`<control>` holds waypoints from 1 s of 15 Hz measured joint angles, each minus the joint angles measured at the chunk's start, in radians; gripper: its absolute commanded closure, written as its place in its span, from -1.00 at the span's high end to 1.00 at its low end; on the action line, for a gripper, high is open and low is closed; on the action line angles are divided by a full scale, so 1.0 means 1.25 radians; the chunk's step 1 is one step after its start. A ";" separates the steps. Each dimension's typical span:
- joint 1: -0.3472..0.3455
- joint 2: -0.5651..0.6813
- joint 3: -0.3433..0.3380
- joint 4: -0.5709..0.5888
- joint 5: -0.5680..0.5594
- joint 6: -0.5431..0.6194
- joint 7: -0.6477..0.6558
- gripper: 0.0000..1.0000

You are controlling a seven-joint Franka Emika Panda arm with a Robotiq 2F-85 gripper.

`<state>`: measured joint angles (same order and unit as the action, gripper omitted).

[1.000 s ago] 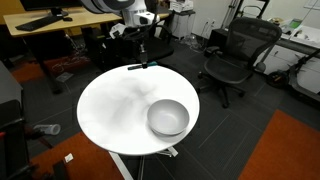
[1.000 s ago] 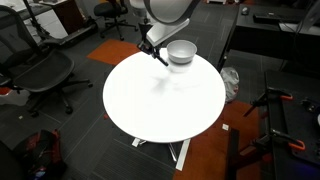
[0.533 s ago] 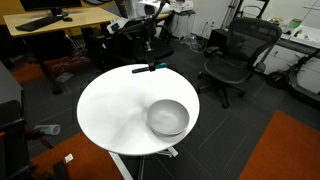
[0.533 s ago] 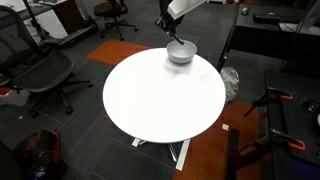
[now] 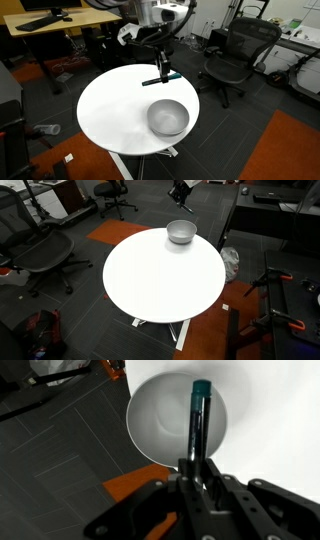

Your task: Put the marker in the bowl

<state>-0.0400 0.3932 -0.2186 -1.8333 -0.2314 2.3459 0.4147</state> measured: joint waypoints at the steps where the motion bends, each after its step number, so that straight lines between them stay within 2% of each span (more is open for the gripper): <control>1: -0.012 0.001 0.000 -0.003 0.006 0.009 -0.016 -0.91; 10: -0.085 0.065 0.019 -0.010 0.126 0.080 -0.175 -0.91; 15: -0.100 0.112 0.033 0.001 0.166 0.094 -0.207 -0.91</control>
<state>-0.1647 0.5336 -0.1768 -1.8315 -0.0244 2.4637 0.1563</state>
